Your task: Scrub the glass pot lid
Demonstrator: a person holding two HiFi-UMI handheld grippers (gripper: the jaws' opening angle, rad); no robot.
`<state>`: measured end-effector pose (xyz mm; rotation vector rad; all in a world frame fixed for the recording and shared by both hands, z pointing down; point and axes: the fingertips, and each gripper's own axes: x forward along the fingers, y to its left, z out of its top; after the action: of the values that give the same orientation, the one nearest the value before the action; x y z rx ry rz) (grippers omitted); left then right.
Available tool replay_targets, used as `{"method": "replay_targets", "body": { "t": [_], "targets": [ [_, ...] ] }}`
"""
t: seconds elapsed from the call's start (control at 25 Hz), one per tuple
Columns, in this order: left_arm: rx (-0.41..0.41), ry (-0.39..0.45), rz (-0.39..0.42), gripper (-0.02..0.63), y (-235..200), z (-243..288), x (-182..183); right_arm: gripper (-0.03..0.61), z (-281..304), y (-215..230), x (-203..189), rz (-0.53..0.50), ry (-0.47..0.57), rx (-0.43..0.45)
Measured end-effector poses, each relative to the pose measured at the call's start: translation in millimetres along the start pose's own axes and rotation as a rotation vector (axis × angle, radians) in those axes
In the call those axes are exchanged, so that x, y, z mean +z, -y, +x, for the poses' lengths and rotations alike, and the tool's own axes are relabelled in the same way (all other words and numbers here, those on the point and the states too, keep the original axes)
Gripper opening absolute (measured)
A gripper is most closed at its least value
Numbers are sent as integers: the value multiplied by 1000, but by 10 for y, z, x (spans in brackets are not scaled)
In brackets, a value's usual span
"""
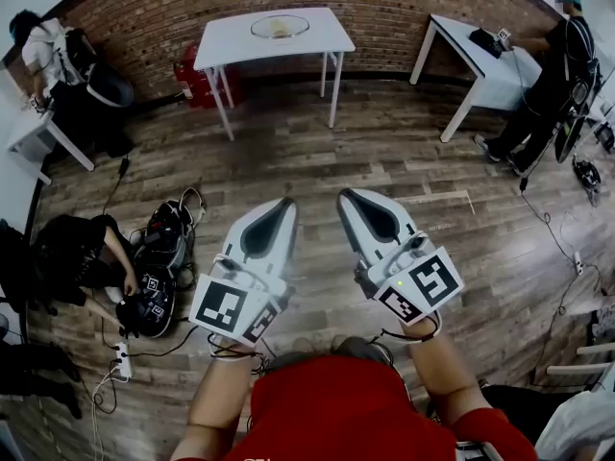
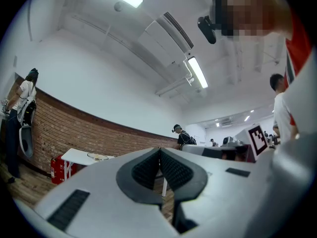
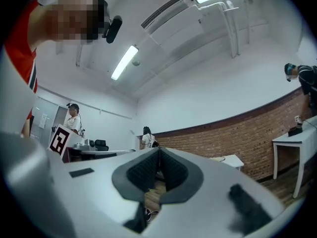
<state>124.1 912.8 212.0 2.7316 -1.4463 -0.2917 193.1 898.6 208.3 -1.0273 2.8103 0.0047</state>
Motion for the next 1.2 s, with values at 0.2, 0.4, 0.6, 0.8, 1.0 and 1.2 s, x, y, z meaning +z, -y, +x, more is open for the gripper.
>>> {"method": "replay_targets", "body": {
  "t": [0.2,0.4,0.6,0.8,1.0,1.2],
  "targets": [
    [9,4,-12,18,-251,1,-48,31,105,71,-123,-15,-27,-25],
    [15,-5,-16,18,-462,46,-114,31,289,142,-222,-11,-33,-27],
    [26,-12,-10,18,-729,401,-212,31,543,502,-319,-11,-24,-23],
    [63,4,-9,18,-1215,1017,-280,31,988,1134,-451,-33,-30,-13],
    [87,3,5,18,-1703,1823,-324,31,1564,1875,-518,-40,-42,19],
    [116,-1,20,18,-2077,2620,-373,31,2026,2591,-453,-67,-33,57]
  ]
}}
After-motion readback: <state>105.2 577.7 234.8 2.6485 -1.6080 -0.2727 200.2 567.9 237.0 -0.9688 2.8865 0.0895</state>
